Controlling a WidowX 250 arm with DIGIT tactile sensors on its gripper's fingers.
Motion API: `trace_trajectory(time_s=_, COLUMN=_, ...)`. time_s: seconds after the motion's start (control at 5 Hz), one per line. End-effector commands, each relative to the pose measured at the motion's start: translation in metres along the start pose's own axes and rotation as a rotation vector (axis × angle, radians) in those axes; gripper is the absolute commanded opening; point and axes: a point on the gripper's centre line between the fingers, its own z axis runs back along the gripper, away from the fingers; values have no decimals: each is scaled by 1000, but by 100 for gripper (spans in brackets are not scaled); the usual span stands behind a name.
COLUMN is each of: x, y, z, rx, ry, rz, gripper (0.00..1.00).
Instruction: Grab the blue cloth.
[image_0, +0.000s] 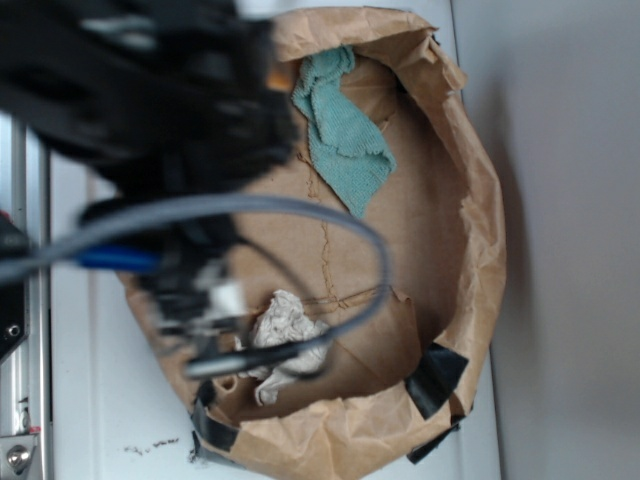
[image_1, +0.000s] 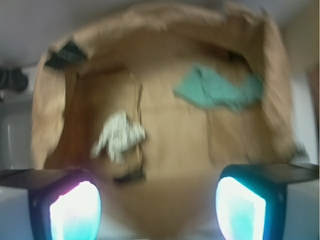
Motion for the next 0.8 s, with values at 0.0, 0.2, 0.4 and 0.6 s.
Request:
trace_trajectory(time_s=0.0, x=33, y=-2, z=-23, rx=-12, ry=-28, rz=-61, gripper=100)
trace_trajectory(time_s=0.2, x=33, y=-2, z=-23, rx=-12, ry=-28, rz=-61, gripper=100)
trace_trajectory(time_s=0.4, x=20, y=3, z=-43, rx=29, ry=-114, rz=-58, gripper=100)
trace_trajectory(time_s=0.6, x=23, y=14, z=-91, rx=56, ry=-128, rz=-88, gripper=100)
